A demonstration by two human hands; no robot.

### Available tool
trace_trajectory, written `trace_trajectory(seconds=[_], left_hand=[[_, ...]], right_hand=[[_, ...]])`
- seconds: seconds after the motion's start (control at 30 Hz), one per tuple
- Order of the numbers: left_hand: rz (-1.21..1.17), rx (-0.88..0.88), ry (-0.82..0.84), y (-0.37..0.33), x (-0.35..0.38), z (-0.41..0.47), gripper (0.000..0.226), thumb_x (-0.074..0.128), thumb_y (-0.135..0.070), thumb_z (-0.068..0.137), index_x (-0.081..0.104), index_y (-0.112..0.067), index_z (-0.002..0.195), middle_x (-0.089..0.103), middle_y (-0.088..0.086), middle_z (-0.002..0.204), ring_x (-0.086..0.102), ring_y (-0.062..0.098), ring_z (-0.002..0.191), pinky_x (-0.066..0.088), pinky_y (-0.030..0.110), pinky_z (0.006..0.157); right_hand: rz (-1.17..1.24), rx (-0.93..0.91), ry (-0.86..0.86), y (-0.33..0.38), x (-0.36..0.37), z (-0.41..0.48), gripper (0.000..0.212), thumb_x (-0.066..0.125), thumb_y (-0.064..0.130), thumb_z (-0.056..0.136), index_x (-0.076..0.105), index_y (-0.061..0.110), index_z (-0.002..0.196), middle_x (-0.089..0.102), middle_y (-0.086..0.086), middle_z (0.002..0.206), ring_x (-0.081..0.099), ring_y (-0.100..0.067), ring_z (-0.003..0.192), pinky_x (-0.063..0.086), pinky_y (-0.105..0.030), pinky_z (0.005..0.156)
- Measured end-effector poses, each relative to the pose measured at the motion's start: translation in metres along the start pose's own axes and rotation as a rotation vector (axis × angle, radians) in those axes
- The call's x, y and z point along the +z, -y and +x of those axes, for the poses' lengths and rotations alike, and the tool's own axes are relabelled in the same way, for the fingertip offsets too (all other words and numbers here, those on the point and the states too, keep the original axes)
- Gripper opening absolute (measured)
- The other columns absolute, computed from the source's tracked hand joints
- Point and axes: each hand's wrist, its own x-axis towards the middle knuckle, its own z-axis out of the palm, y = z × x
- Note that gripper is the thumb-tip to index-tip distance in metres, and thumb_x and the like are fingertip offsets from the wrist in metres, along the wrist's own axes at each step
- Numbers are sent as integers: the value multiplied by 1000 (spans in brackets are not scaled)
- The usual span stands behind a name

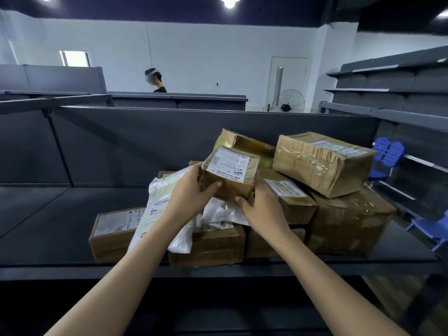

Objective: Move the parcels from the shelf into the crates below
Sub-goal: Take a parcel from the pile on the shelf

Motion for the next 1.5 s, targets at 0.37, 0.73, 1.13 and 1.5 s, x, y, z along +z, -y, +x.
trace_trajectory(seconds=[0.37, 0.73, 1.13, 1.5], left_hand=[[-294, -11, 97, -14, -62, -125, 65, 71, -54, 65, 53, -38, 124, 63, -18, 120, 55, 1, 116, 47, 21, 96], [-430, -89, 2, 17, -123, -232, 53, 67, -38, 82, 54, -31, 133, 67, -22, 117, 57, -7, 114, 43, 10, 95], [-473, -12, 298, 45, -175, -263, 59, 69, -48, 77, 54, -31, 131, 63, -14, 128, 53, 5, 125, 42, 34, 106], [-609, -532, 153, 13, -124, -286, 37, 49, -69, 77, 73, -41, 83, 73, -19, 90, 64, -10, 84, 45, 20, 80]], right_hand=[[-11, -149, 47, 52, -23, -106, 79, 60, 30, 91, 9, 33, 151, 29, 15, 153, 43, 4, 123, 41, -16, 92], [286, 38, 227, 128, -2, -212, 99, 71, 59, 73, 7, 48, 148, 26, 23, 153, 29, 3, 138, 31, -27, 110], [751, 573, 497, 145, -26, -211, 36, 64, 49, 79, 71, 28, 107, 74, -1, 102, 71, -13, 92, 57, -26, 72], [1149, 750, -50, 163, 27, -263, 33, 65, 40, 84, 66, 23, 113, 72, -2, 110, 68, -17, 102, 57, -28, 81]])
